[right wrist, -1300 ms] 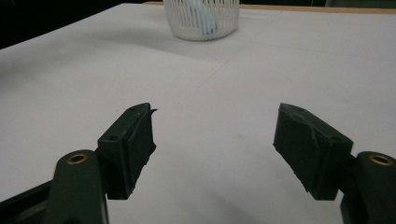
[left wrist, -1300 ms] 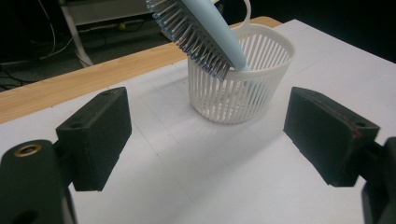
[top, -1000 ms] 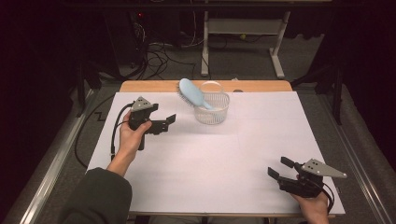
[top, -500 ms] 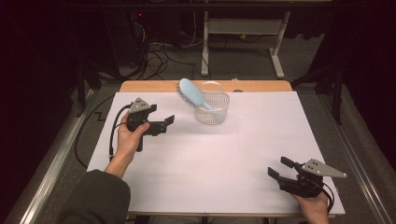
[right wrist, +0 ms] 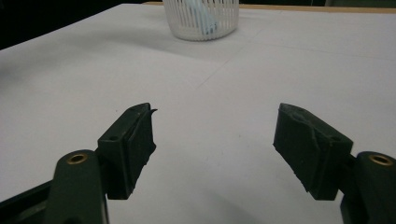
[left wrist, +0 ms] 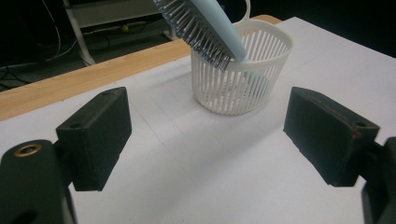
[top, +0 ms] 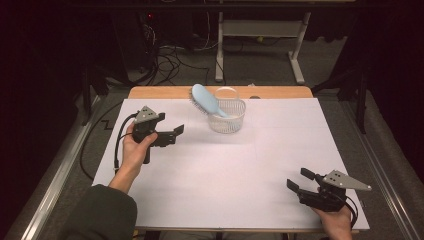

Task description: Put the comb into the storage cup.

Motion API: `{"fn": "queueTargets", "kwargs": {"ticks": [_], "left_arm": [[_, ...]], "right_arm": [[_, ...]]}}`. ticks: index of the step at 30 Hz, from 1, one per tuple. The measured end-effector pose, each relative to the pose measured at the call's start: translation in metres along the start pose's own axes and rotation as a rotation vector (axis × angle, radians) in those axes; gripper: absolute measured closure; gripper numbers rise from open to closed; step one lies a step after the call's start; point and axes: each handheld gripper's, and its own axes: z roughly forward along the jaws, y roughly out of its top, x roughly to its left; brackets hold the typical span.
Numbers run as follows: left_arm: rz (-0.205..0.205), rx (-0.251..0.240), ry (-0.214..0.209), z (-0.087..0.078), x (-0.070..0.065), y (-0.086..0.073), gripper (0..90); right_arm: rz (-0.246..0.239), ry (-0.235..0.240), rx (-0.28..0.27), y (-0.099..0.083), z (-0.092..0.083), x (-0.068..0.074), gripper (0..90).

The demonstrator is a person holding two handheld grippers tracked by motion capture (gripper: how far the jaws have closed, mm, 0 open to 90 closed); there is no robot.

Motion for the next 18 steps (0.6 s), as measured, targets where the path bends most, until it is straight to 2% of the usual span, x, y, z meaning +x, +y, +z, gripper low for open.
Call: {"fn": "queueTargets", "kwargs": {"ticks": [18], "left_arm": [[-0.008, -0.004, 0.007, -0.0073, 0.0028, -0.0073, 16.1]], "right_arm": [[0.002, -0.002, -0.004, 0.0001, 0.0004, 0.0004, 29.4]]}}
